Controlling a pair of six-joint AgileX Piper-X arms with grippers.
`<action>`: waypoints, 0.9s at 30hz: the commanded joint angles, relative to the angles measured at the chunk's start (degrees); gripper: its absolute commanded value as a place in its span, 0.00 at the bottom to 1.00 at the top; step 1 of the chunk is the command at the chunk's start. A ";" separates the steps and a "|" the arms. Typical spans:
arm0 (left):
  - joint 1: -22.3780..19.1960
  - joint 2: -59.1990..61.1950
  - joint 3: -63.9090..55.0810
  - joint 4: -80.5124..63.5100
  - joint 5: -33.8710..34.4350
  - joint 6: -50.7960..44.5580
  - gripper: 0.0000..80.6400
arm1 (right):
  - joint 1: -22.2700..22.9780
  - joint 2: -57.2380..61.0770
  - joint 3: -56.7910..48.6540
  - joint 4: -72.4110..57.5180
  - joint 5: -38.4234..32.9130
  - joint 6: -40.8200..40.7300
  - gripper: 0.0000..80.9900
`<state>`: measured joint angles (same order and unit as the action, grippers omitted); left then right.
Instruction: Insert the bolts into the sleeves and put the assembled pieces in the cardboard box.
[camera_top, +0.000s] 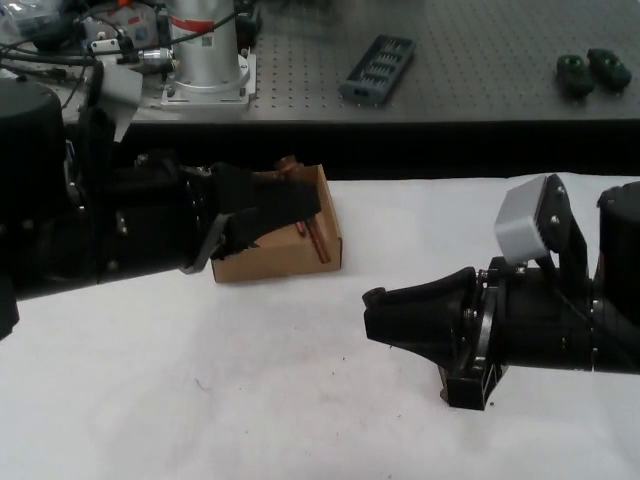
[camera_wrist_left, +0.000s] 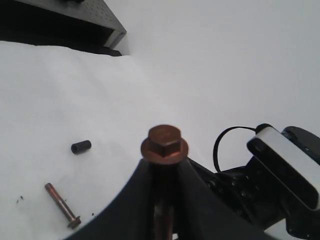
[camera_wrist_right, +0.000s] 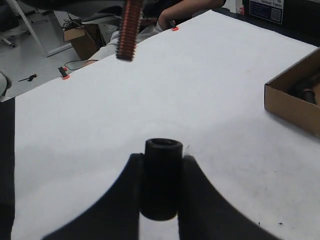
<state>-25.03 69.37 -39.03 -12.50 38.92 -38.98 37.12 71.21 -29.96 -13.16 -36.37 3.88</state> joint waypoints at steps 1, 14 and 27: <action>-0.30 -0.13 -0.24 -1.29 -2.97 3.49 0.01 | -0.29 0.08 -0.09 -1.40 -1.64 0.43 0.04; -0.30 -0.13 -0.24 -3.95 -1.14 8.58 0.01 | -0.29 8.48 -0.19 -16.02 -6.81 13.82 0.04; -0.30 -0.13 -0.24 -3.95 2.55 12.44 0.01 | 1.72 8.79 -0.46 -17.98 -7.53 14.12 0.04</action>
<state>-25.03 69.37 -39.03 -15.20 40.76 -27.97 38.78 80.06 -29.96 -28.27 -44.70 15.75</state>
